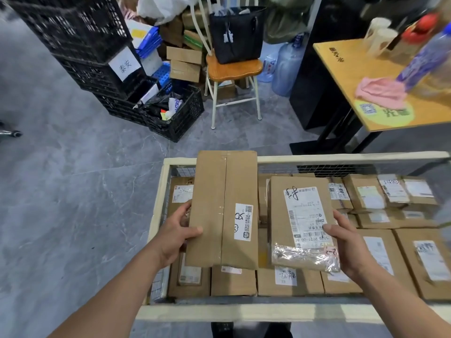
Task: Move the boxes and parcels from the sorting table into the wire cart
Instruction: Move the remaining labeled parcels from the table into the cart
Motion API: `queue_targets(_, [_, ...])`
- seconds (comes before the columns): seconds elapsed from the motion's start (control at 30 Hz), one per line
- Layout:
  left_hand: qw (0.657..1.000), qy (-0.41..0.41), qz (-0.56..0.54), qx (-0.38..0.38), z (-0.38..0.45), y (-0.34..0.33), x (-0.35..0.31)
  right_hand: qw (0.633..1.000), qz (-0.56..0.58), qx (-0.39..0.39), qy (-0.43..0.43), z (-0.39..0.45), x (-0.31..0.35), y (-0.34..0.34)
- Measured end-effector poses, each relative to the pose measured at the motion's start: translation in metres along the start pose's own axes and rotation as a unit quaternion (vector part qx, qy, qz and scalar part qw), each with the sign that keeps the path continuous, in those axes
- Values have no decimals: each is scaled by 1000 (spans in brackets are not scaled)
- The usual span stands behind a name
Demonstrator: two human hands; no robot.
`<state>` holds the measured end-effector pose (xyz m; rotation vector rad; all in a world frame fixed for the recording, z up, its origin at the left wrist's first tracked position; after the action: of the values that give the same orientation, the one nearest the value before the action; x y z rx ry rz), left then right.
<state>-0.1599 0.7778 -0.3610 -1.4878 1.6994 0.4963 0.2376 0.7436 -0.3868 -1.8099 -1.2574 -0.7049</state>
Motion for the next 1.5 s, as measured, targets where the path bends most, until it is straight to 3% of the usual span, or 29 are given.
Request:
queue_targets(0.5, [997,-27,25,63,4,-66,-38,995,0,-54,80,-71,72,38])
queue_targets(0.8, [991,-53,54,111,27,-173,-65,978,5,-138,155,-146,147,161])
queue_targets(1.0, [989,-58,67,120,44,-269,-71,973,16,-146,178,-166,189,242])
queue_targets(1.3, [992,-32,65,102,64,-418,-41,982,60,-114,134,-153,214,357])
queue_targets(1.5, [995,-21,55,78,69,-468,-22,989,61,-98,97,-139,218,404])
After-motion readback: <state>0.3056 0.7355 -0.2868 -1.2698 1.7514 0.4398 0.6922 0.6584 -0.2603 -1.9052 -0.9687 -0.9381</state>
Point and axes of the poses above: each hand's wrist, its own z-axis towards the middle knuckle, its own y-axis out of the back of the hand, x = y × z, the point moved 9 cm from there along z, towards the middle knuckle, and after that the axes turned 11 degrees about x, right-handed, at the moved point
